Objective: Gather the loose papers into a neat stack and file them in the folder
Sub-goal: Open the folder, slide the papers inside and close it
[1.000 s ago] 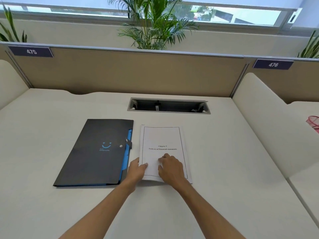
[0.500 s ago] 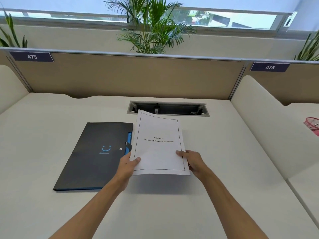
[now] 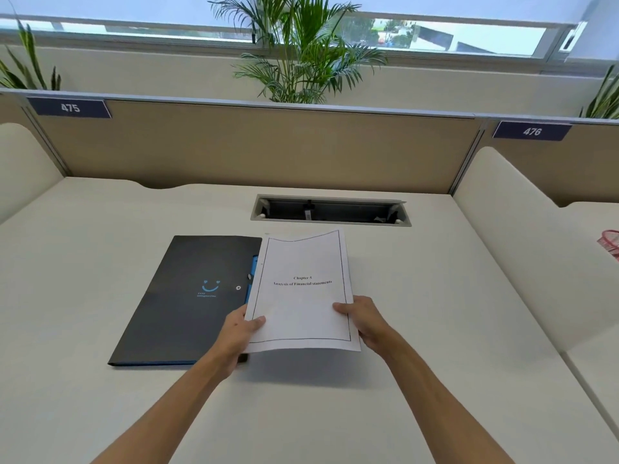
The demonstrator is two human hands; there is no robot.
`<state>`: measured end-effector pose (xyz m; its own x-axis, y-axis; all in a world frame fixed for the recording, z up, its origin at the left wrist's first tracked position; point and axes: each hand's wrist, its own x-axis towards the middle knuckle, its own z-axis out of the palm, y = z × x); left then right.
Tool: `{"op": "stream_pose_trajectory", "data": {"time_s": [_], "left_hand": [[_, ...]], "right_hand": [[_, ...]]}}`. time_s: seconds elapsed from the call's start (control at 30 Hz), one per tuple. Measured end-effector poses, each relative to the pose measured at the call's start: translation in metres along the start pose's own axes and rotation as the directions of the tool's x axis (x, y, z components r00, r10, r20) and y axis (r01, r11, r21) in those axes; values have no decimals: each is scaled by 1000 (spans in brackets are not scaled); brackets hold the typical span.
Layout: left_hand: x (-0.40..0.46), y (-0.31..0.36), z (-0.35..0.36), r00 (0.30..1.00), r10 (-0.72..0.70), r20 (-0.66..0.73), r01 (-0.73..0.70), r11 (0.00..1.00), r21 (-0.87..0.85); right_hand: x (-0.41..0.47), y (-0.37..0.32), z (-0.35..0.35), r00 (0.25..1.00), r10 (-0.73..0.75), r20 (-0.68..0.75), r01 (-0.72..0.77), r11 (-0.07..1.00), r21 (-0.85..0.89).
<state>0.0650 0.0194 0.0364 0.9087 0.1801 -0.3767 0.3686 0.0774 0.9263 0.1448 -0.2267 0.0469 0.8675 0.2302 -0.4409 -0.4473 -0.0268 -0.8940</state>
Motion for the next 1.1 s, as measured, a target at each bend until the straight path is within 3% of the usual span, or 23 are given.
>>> {"op": "stream_pose_trajectory", "data": {"time_s": [0.17,0.3,0.4,0.5,0.57,0.73,0.9,1.1], "left_hand": [[1,1,-11,994,12,-104,-1,994,110],[9,8,-22,907,255,-334,-113,913,392],[22,8,-31,859,406,-311,-50,672,739],[36,6,-39,904,346,-252,125,349,929],[46,8,-41,931,273,-242,176,245,953],[55,11,-39,963,97,-253,213,309,927],[57,18,-42,963,99,-249,217,255,942],[58,23,-45,968,103,-230,222,85,971]], "right_hand": [[-1,5,1,999,-50,-1,50,998,-34],[-5,5,-2,997,-72,17,73,996,-49],[-7,4,-4,996,-83,17,83,995,-53],[-8,4,-5,996,-86,19,87,995,-49],[-9,5,-7,996,-86,22,87,995,-49],[-12,4,-11,996,-88,21,89,994,-56],[-14,3,-17,996,-91,20,92,994,-54],[-14,3,-17,995,-98,17,98,994,-57]]}}
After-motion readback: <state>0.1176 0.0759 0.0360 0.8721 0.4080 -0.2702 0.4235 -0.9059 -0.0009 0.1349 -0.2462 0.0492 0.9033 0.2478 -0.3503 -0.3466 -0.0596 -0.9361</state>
